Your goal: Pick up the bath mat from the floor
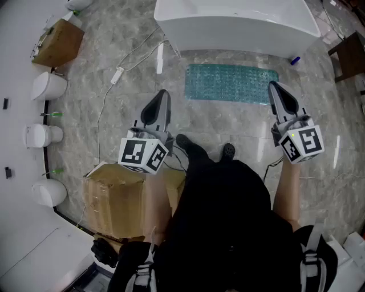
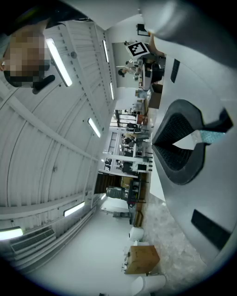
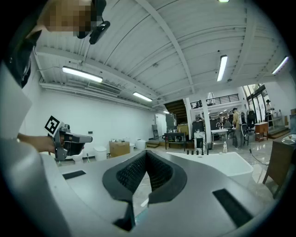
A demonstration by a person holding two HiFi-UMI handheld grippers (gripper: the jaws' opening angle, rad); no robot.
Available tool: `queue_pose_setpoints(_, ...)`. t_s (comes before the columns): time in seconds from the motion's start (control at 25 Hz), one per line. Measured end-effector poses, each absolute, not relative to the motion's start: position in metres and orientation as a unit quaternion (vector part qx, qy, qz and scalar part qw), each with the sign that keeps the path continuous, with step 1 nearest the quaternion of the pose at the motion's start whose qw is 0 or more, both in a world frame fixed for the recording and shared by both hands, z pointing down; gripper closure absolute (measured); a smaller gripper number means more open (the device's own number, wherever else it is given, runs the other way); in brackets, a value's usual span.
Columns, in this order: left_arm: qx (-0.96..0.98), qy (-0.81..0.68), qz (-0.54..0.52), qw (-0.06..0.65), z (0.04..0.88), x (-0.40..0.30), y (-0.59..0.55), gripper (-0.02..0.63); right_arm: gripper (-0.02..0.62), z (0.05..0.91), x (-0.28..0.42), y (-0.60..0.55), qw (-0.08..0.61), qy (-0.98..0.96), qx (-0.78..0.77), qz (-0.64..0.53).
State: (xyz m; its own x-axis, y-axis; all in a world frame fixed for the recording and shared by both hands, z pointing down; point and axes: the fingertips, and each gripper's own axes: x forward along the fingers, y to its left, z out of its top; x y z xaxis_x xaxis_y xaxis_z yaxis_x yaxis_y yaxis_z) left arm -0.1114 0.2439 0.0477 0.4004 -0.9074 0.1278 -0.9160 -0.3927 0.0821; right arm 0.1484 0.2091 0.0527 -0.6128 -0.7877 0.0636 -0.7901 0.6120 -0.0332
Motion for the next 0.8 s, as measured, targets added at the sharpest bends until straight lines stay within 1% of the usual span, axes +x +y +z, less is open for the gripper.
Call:
queue_pose_setpoints(0.32, 0.834, -0.547, 0.031, 0.068, 0.05, -0.109, 0.246, 0.597, 0.583, 0.052, 0.156, 0.216, 0.02, -0.893, 0.449, 0.023)
queue_pose_setpoints(0.52, 0.839, -0.54, 0.031, 0.062, 0.047, -0.097, 0.244, 0.597, 0.583, 0.053, 0.167, 0.218, 0.016, -0.89, 0.455, 0.023)
queue_pose_setpoints(0.72, 0.842, -0.535, 0.036, 0.06, 0.042, -0.085, 0.248, 0.597, 0.583, 0.046, 0.165, 0.231, -0.004, -0.904, 0.427, 0.023)
queue_pose_setpoints(0.8, 0.843, -0.534, 0.04, 0.057, 0.04, -0.082, 0.25, 0.597, 0.583, 0.047, 0.167, 0.232, 0.001, -0.9, 0.435, 0.017)
